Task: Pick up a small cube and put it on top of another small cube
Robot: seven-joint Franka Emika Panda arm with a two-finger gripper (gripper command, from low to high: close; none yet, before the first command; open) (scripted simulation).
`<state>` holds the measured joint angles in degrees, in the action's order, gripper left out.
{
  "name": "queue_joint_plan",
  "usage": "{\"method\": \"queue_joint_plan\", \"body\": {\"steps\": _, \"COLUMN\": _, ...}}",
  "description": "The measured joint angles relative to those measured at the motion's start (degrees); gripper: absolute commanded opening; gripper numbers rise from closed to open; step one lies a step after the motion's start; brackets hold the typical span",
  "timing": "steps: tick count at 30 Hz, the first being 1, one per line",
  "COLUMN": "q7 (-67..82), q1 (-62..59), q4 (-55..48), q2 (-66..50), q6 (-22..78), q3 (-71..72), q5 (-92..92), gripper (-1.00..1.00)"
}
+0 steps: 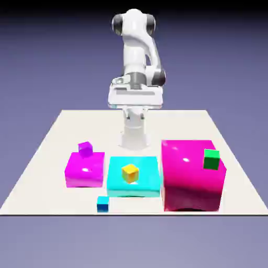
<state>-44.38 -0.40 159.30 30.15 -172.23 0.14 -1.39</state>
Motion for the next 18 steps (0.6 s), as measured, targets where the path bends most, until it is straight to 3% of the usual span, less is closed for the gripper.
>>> {"method": "queue_joint_plan", "body": {"steps": 18, "q7": -28.71, "q1": -16.35, "q4": -25.39, "q2": -37.38, "q6": 26.55, "q3": 2.05, "q5": -20.76, "gripper": 0.0}}
